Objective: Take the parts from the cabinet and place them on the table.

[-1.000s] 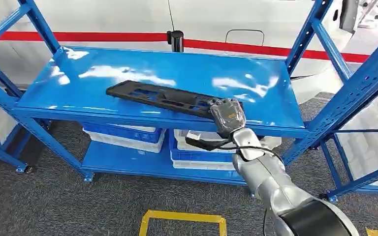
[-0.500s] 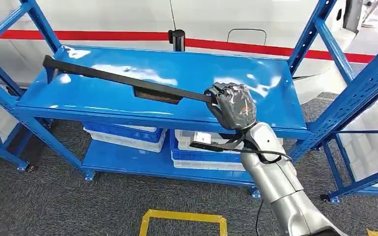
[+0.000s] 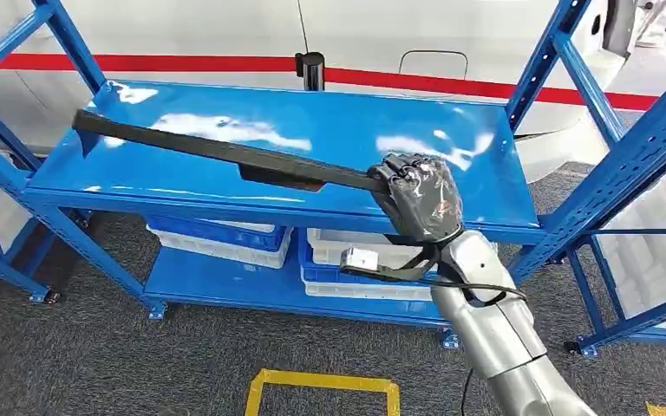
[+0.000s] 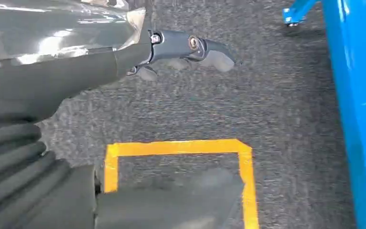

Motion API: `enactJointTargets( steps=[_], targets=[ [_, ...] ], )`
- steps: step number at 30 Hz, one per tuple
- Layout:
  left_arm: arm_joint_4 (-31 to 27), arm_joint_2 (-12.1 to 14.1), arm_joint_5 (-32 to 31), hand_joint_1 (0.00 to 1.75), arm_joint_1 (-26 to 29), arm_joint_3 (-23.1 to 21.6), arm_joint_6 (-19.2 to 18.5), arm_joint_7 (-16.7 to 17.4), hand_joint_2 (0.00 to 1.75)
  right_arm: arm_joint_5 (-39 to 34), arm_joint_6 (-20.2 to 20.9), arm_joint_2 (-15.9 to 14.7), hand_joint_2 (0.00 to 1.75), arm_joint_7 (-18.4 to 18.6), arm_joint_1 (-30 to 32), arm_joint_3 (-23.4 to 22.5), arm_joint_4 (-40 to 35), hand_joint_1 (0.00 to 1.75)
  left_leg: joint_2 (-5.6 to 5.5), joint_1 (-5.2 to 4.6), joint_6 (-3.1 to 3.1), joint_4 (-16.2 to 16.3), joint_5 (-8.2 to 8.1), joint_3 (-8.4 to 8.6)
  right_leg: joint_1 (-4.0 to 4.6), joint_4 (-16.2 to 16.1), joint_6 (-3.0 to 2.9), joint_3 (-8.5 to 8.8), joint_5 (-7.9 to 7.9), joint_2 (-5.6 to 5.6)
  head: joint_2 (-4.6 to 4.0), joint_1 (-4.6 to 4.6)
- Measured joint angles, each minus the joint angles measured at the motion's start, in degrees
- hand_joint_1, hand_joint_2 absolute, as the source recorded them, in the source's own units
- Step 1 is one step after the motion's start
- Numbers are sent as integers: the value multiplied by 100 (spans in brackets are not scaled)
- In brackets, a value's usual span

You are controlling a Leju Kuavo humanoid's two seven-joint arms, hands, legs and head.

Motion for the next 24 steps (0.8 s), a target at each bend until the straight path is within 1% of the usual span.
enactJointTargets(
  steps=[1, 2, 3, 4, 5, 9, 12, 14, 15, 16, 17, 18, 19, 20, 21, 22, 23, 24],
  targets=[
    [0, 0, -9, 0, -3, 4, 2, 18, 175, 15, -9, -7, 175, 11, 14, 2, -11, 169, 0, 0, 0, 0, 0, 0, 0, 0, 0, 0, 0, 0, 0, 0],
    [0, 0, -50, 0, -9, 15, 37, 232, 175, 107, -101, -26, 175, 77, 124, 31, -52, 169, 0, 2, 0, 0, 0, 0, 1, 0, 0, 0, 0, 0, 0, 0],
    [0, 0, -166, 0, -9, 15, 122, 405, 175, 94, -105, -48, 175, 92, 166, 50, -76, 169, 0, 2, 0, 0, 0, 0, 1, 0, 0, 0, 0, 0, 0, -2],
    [2, 0, -321, 0, -10, 4, 90, 747, 175, -9, -98, -72, 175, 107, 238, 31, -76, 169, -1, 2, 0, 0, 0, 0, 0, 0, 0, 0, -1, 0, 0, 2],
    [2, 2, -343, 0, -12, 4, 79, 821, 175, -65, -85, -74, 175, 107, 268, 5, -74, 169, -1, -14, 10, 6, -10, -4, -14, -8, 4, 4, 1, 0, 0, -2],
    [2, 2, -347, 0, -33, 6, 85, 933, 175, -144, -83, -87, 175, 77, 335, -72, -44, 169, -2, -24, 24, 6, -19, -9, -43, -8, 9, 7, 1, 0, 0, -2],
    [2, 2, -354, 0, -51, 6, 90, 946, 175, -160, -83, -94, 175, 74, 360, -92, -35, 169, -2, -46, 56, 11, -38, -9, -77, -10, 43, 13, -14, 1, 0, 0],
    [2, 2, -394, 0, -61, 0, 79, 975, 175, -206, -83, -94, 175, 66, 368, -105, -22, 169, -4, -66, 105, 15, -16, -5, -99, -23, 88, 22, 7, 0, 0, -2],
    [2, 2, -442, 0, -74, -18, 76, 992, 175, -232, -87, -94, 175, 55, 371, -127, -22, 169, 0, -37, 137, -53, 12, 22, -68, -25, 103, 22, -1, 2, 0, -4],
    [2, -11, -478, 0, -79, -52, 76, 1010, 175, -253, -96, -101, 175, 44, 401, -164, -20, 169, 19, 4, 160, -118, 50, 77, -72, 66, 103, -16, -74, -13, 0, -7],
    [2, -11, -498, 0, -90, -79, 76, 1016, 175, -276, -105, -105, 175, 26, 411, -197, -15, 169, 17, 15, 173, -156, 54, 96, -71, 282, 95, -123, -206, -15, 0, 7],
    [2, -11, -525, 0, -107, -96, 68, 1032, 175, -295, -129, -118, 175, 7, 418, -216, -6, 169, 20, 23, 186, -156, 62, 91, -80, 766, 69, -362, -424, -15, 0, 15],
    [2, -15, -540, 0, -114, -109, 63, 1042, 175, -306, -144, -149, 175, -11, 462, -236, 0, 169, 21, 23, 186, -156, 61, 90, -96, 1213, 59, -586, -590, -15, 0, 9],
    [2, -15, -546, 0, -114, -131, 61, 1047, 175, -315, -171, -166, 175, -24, 532, -265, 2, 169, 20, 25, 184, -155, 59, 83, -108, 1628, 72, -795, -713, -16, 0, 13],
    [2, -15, -549, 0, -112, -138, 61, 1060, 175, -315, -179, -184, 175, -26, 599, -286, 2, 169, 18, 30, 181, -154, 58, 84, -130, 1807, 111, -894, -712, -16, 0, 18],
    [2, -17, -549, 0, -110, -142, 61, 1069, 175, -313, -179, -203, 175, -28, 650, -304, 2, 169, 15, 43, 178, -152, 58, 84, -153, 1713, 166, -863, -615, -17, 0, 13],
    [2, -17, -551, 0, -110, -149, 61, 1071, 175, -313, -179, -221, 175, -28, 680, -332, 2, 169, 13, 59, 156, -144, 52, 84, -187, 1352, 246, -707, -415, -21, 0, 18],
    [2, -22, -564, 0, -112, -155, 61, 1073, 175, -310, -179, -232, 175, -31, 684, -339, 2, 169, 15, 79, 130, -136, 48, 88, -229, 784, 328, -435, -170, -33, 0, 13]
  ],
)
